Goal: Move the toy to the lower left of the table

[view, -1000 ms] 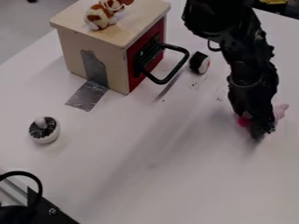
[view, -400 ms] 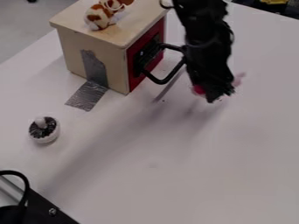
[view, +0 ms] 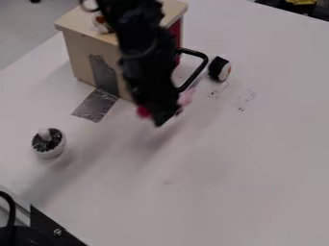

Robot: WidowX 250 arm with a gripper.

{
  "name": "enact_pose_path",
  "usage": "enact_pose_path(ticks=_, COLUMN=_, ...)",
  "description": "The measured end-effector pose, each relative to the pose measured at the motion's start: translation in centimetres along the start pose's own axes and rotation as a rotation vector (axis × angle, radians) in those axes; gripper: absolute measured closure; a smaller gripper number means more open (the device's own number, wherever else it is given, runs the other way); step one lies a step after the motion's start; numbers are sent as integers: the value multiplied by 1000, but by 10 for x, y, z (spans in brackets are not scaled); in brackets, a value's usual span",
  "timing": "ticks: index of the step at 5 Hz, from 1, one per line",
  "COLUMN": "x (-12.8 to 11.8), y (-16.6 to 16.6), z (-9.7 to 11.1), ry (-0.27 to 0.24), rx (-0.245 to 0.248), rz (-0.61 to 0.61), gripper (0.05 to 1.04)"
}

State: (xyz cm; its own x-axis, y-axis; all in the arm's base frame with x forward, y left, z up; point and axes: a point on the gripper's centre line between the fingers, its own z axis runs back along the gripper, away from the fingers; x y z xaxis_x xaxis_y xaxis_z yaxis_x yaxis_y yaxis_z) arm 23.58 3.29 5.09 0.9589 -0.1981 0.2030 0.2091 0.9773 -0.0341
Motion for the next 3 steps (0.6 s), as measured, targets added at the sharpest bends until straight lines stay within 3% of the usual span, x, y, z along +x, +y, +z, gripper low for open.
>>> enact_pose_path(ticks=1, x=-52, y=3, z=-6, ry=56, rx=10, rz=19, gripper=716)
enact_pose_path(ticks=2, x=-82, y=7, z=-17, ry=124, rx=18, rz=30, gripper=716)
enact_pose_path(ticks=3, x=-94, y=18, z=-19, ry=152, rx=37, rz=52, gripper=644)
